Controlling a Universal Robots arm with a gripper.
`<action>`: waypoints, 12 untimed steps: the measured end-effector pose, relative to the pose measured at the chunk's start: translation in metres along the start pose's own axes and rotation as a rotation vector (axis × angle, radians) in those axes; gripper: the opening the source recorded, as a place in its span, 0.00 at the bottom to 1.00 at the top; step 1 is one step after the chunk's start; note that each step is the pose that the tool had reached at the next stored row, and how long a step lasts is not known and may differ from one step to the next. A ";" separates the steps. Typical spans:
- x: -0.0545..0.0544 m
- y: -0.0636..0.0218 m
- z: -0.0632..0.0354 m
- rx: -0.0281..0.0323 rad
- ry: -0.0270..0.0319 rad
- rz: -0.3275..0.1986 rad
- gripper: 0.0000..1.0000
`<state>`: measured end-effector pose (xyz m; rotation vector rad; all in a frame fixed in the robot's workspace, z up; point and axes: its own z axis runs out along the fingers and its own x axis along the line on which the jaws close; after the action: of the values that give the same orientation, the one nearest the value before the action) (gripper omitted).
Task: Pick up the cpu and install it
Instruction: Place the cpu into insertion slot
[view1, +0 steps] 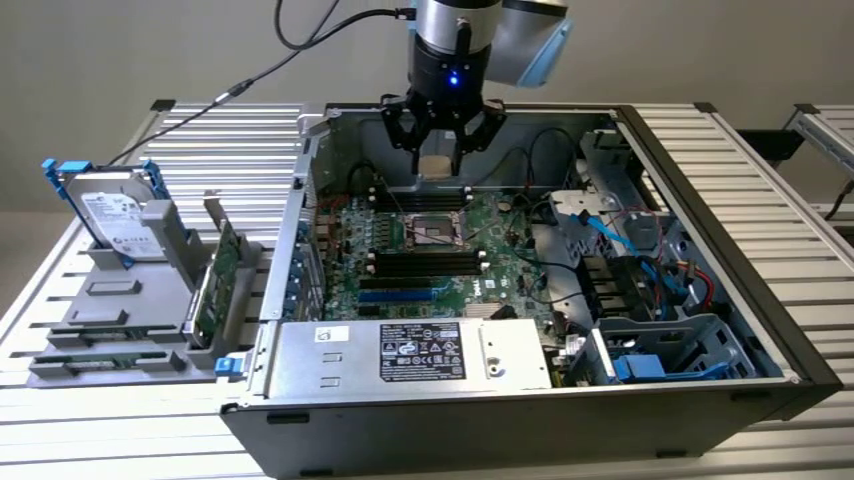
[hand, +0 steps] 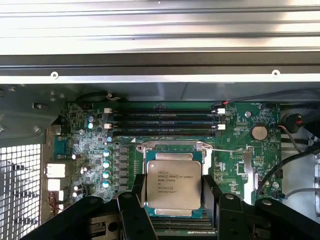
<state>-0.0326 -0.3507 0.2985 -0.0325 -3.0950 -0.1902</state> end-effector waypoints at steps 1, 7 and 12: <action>0.000 0.0000 0.0000 0.0000 -0.0002 0.003 0.55; 0.000 -0.0001 0.0010 -0.0043 -0.0125 0.102 0.55; 0.000 -0.0003 0.0023 -0.0080 -0.0235 0.192 0.55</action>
<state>-0.0326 -0.3507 0.2962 -0.3330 -3.0889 -0.1959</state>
